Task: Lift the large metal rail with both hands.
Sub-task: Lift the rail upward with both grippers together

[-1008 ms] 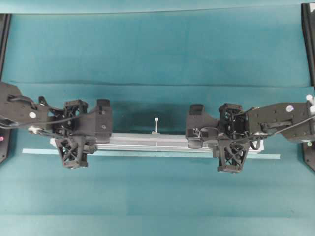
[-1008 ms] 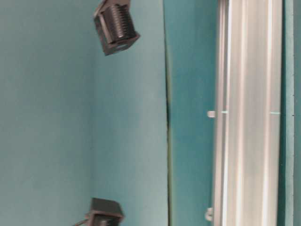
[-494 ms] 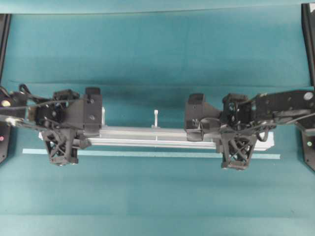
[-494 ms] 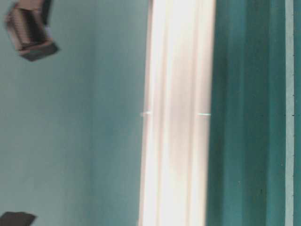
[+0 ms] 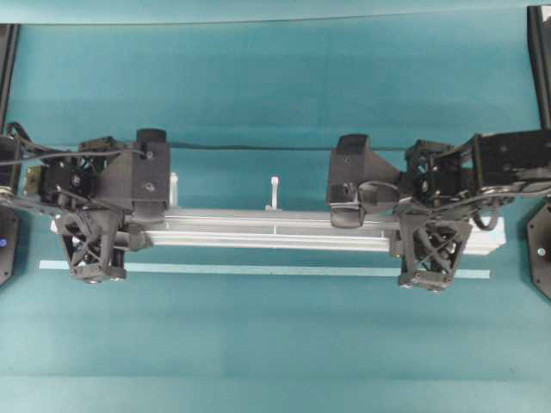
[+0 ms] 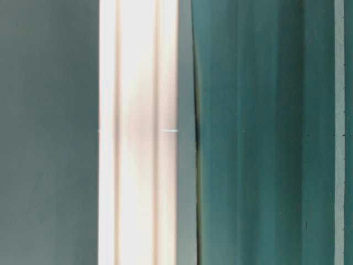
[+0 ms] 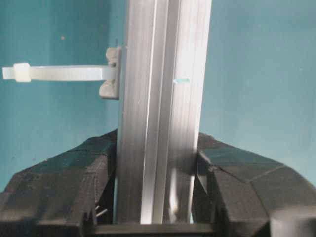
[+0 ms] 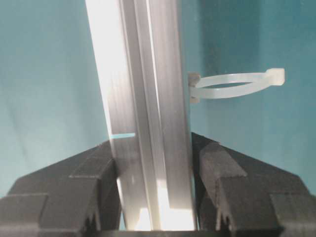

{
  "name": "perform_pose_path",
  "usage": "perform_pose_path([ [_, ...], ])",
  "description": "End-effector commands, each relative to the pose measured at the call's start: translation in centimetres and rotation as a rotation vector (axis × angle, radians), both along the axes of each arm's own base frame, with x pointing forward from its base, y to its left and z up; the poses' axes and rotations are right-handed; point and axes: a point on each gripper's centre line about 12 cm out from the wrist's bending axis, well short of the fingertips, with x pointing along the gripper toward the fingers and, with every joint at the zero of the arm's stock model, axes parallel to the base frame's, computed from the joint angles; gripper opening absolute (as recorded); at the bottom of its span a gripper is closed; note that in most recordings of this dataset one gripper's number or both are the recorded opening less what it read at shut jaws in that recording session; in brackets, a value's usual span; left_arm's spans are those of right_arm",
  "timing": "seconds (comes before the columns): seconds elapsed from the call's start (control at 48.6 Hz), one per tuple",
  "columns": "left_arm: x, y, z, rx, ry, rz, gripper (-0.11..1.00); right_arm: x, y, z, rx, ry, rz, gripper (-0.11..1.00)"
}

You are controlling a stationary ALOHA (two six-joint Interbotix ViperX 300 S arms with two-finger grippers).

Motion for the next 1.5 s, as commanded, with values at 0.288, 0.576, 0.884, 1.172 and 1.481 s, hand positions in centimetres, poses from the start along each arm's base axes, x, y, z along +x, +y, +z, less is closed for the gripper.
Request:
perform_pose_path([
  [0.288,0.4,0.1,6.6,-0.004,-0.12,0.012,0.37,0.7,0.0,6.3,0.013,-0.105,-0.02,0.39],
  [0.576,-0.1,0.1,10.7,-0.002,-0.169,0.014,0.37,0.7,0.0,9.5,0.009,-0.132,-0.016,0.39],
  [0.884,-0.1,0.0,14.3,-0.004,-0.218,0.011,0.37,0.4,0.3,12.7,0.009,-0.158,-0.003,0.39],
  [1.172,-0.4,0.1,16.6,-0.001,-0.236,0.01,0.37,0.1,0.7,15.8,0.009,-0.183,0.01,0.39],
  [1.481,-0.7,0.0,18.8,-0.001,-0.269,0.008,0.37,-0.2,0.8,16.8,0.001,-0.142,0.02,0.39],
])
